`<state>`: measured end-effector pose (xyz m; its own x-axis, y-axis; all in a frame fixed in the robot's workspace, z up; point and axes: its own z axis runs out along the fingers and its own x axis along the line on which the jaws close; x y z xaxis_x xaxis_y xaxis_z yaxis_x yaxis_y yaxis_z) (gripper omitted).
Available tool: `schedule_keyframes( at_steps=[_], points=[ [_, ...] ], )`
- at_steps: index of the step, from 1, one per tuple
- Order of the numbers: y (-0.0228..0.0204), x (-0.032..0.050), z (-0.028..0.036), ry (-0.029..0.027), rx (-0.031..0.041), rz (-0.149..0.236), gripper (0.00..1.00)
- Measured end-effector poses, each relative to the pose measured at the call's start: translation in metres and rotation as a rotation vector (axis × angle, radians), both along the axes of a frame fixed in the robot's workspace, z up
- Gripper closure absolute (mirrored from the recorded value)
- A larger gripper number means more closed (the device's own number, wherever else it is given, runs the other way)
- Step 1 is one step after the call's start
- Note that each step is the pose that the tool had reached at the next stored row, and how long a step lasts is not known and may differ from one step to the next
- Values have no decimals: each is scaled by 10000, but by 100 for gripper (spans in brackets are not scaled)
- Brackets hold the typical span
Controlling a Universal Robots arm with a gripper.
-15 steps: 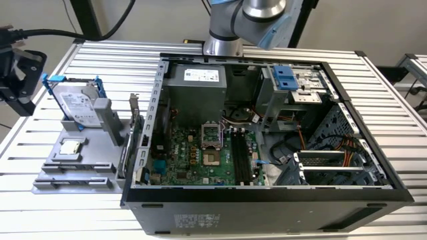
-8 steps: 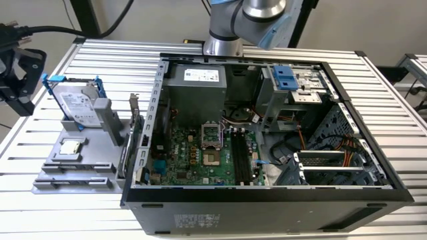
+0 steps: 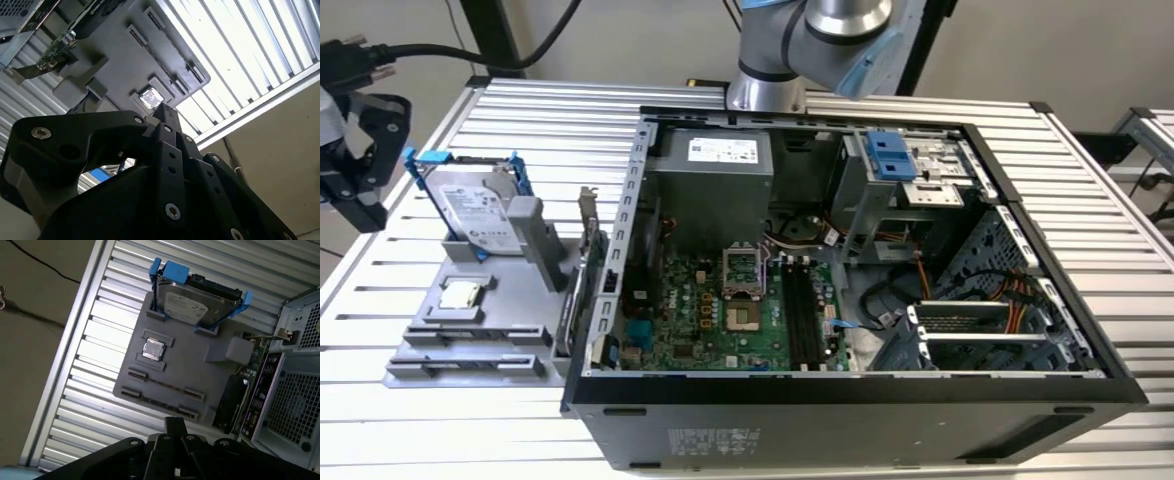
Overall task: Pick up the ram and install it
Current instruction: 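Pick up the ram and move it above insertion slot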
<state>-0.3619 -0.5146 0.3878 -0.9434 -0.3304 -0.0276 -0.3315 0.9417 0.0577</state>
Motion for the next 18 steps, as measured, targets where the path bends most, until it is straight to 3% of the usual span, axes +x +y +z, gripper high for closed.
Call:
schedule_keyframes(
  at_steps=[18],
  points=[
    [0,-2,0,0,0,2163,100]
  ],
)
